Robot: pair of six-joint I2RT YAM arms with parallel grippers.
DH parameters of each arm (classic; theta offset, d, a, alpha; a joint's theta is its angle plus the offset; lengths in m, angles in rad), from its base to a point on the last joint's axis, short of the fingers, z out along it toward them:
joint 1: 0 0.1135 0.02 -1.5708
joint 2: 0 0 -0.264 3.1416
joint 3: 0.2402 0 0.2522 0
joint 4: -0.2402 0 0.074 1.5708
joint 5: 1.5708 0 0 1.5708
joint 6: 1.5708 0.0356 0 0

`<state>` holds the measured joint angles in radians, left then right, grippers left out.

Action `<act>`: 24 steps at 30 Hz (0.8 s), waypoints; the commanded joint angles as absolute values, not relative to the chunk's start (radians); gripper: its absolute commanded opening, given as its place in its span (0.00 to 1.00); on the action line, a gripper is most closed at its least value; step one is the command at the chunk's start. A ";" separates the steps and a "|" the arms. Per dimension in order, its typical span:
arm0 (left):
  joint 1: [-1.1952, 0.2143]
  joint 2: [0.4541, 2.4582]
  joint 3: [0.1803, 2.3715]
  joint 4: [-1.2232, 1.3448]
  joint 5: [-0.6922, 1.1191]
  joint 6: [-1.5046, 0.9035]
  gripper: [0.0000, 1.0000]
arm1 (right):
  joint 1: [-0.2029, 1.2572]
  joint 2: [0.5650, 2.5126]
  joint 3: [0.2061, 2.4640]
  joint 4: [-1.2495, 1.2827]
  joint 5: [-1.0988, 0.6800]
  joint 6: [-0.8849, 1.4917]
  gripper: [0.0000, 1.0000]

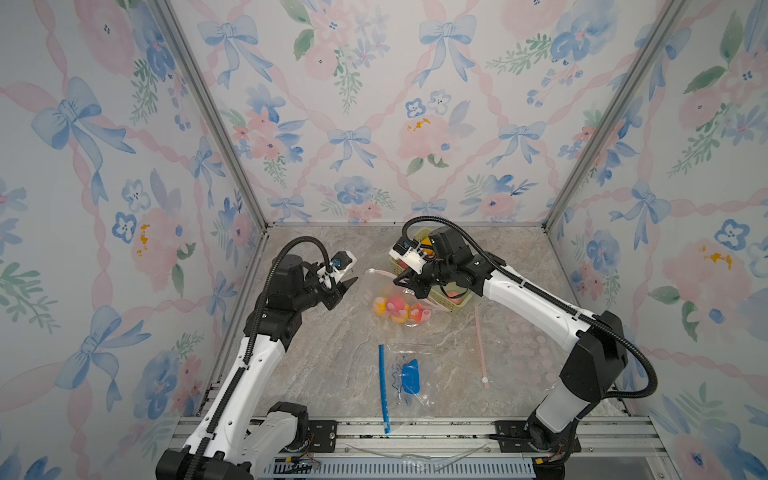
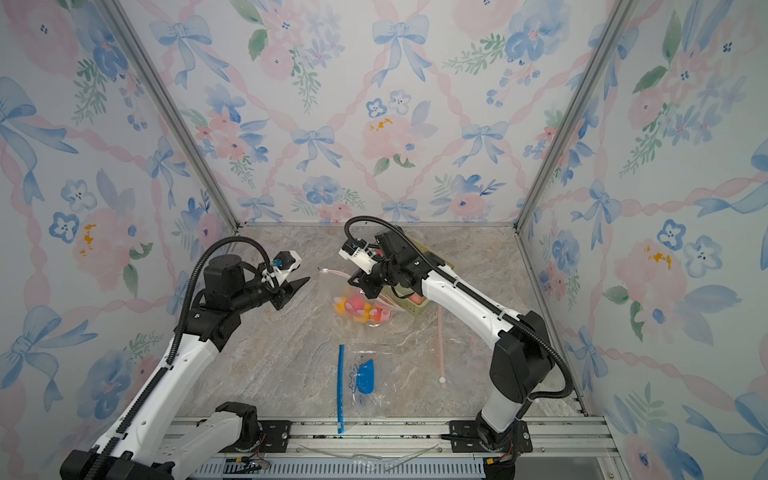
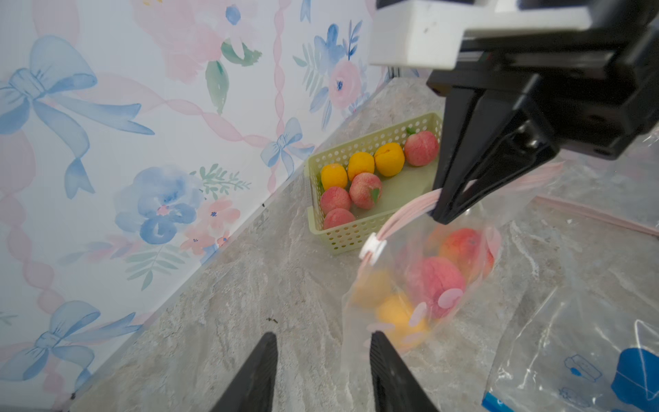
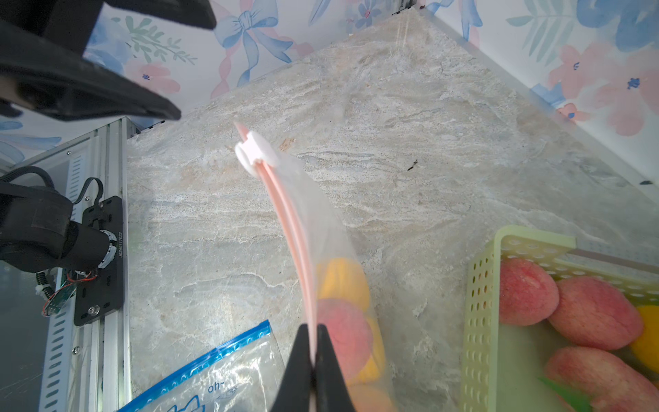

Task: Place the peach in a zip-top bag and seal the zipper
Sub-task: Pick up the zipper food storage bag at the center of the board.

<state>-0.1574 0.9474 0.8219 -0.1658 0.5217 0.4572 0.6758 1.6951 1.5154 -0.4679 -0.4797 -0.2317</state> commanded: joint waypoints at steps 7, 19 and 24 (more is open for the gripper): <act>-0.139 0.915 0.621 0.239 0.677 0.281 0.50 | 0.670 1.660 1.543 -0.501 -0.549 -0.241 0.00; -0.139 1.063 0.778 0.147 0.842 0.335 0.51 | 0.672 1.565 1.582 -0.603 -0.553 -0.317 0.00; -0.146 1.099 0.836 0.099 0.890 0.362 0.46 | 0.676 1.550 1.607 -0.641 -0.550 -0.341 0.00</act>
